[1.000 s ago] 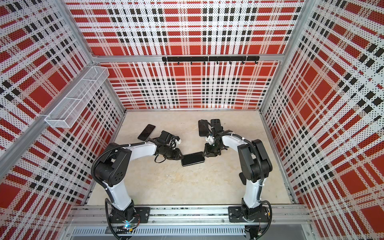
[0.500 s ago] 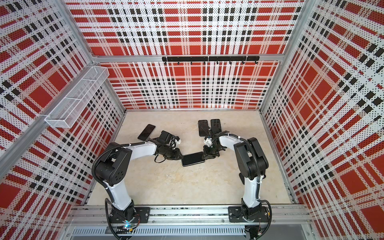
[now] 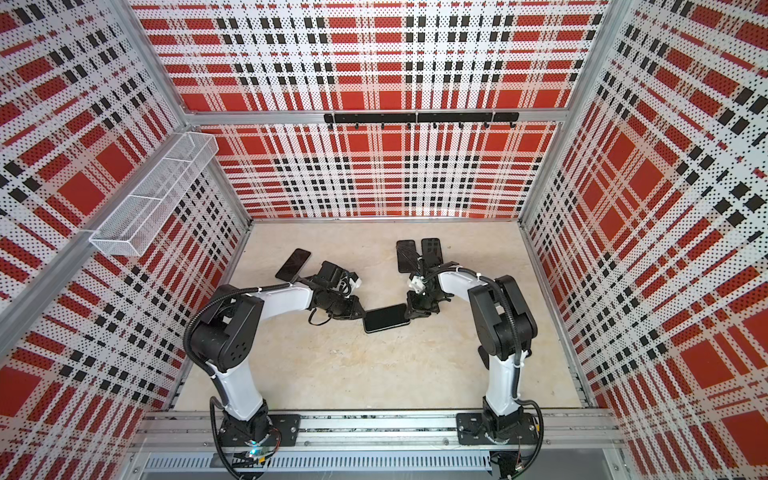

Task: Put the phone into the phone case

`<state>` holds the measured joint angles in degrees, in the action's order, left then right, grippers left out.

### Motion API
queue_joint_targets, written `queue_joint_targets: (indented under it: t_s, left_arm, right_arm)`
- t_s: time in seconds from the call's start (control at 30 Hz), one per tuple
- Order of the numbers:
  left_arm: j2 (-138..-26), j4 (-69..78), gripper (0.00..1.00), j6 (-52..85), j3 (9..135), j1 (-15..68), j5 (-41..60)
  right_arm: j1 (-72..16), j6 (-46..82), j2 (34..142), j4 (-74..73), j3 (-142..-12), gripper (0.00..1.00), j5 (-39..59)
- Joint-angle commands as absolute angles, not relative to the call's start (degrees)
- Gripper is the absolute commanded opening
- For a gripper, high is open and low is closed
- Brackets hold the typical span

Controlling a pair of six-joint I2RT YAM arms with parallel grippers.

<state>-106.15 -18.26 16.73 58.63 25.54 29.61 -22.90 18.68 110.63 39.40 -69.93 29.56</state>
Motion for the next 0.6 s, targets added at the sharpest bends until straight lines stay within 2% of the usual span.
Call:
queue_joint_targets:
  t_s: [0.0,0.27,0.57]
  left_arm:
    - [-108.8,-17.3,0.18,17.0,58.8,27.0,31.3]
    - [-109.2,-17.2,0.18,17.1,58.9,26.9,31.3]
    - [-109.6,-17.1,0.18,17.2,59.0,26.8,31.5]
  right_arm:
    - [-27.7,18.7,114.6,39.9,-66.2,0.15,29.3]
    - [-28.8,18.6,117.7,40.5,-63.7,0.11,25.9]
    - [-29.8,18.5,122.5,39.7,-61.9,0.02,23.6]
